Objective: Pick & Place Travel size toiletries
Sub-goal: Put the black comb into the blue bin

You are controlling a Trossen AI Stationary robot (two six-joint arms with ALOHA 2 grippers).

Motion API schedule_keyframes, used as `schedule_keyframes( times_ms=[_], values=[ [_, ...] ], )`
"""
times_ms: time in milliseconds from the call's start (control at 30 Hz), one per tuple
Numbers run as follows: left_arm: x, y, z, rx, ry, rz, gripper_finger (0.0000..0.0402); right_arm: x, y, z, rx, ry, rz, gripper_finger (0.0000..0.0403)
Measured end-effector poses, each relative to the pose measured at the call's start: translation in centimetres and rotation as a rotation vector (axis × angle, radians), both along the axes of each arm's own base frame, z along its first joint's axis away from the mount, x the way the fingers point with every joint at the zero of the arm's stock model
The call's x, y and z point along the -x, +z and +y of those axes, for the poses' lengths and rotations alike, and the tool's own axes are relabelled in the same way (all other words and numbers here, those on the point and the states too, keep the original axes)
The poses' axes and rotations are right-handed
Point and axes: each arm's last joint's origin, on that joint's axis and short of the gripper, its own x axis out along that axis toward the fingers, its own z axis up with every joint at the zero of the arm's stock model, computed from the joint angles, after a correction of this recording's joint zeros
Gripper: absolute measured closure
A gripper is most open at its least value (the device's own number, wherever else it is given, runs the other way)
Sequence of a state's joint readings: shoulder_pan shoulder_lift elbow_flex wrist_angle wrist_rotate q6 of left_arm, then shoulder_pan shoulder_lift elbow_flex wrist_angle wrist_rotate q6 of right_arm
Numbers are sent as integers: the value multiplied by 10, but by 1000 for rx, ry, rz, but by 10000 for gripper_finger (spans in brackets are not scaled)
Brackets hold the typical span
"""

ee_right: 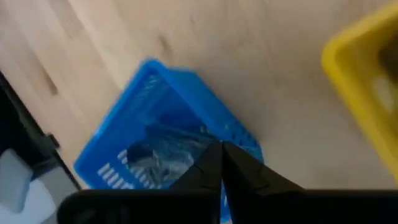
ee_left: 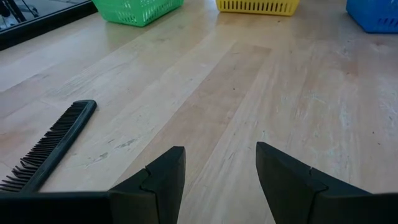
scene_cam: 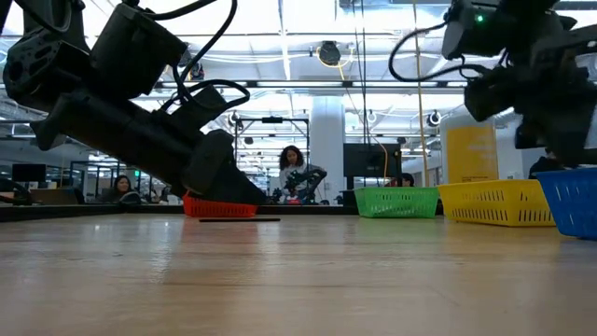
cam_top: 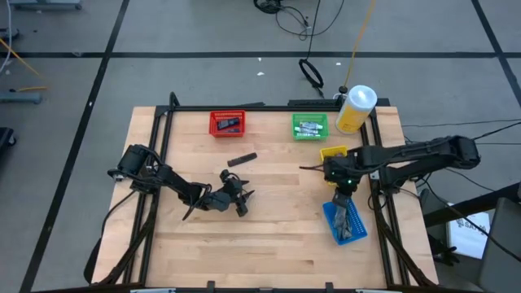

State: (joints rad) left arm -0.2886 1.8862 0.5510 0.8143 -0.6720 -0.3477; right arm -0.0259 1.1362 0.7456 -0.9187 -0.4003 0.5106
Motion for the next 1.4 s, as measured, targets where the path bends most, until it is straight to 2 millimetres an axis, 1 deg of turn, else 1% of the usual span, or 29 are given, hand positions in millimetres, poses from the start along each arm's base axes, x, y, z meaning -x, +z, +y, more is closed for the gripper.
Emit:
schedule_keyframes(
  times_ms=[100,233,300,400,467,633,800,900,1000,1067,1233,1400],
  values=[
    [0,0,0,0,0,0,206,0,-1,3,-51,17,14,400],
    [0,0,0,1,1,0,206,-3,0,6,-83,43,-22,401],
    [0,0,0,1,1,0,206,-4,2,9,-129,71,-46,402],
    [0,0,0,1,1,0,206,-6,7,14,-179,85,-95,402],
    [0,0,0,1,1,0,206,-4,12,16,-180,72,-83,402],
    [0,0,0,1,1,1,206,6,25,21,-53,74,-13,402],
    [0,0,0,1,0,1,206,24,26,22,134,32,190,402],
    [0,0,0,1,1,1,206,34,26,18,267,3,287,402],
    [0,0,0,0,1,1,206,34,20,15,328,-8,280,403],
    [0,0,0,1,0,1,206,30,14,13,310,-8,241,403],
    [0,0,0,1,0,1,206,25,-4,13,188,17,167,403],
    [0,0,0,0,0,1,206,21,-5,14,155,40,110,403]
  ],
)
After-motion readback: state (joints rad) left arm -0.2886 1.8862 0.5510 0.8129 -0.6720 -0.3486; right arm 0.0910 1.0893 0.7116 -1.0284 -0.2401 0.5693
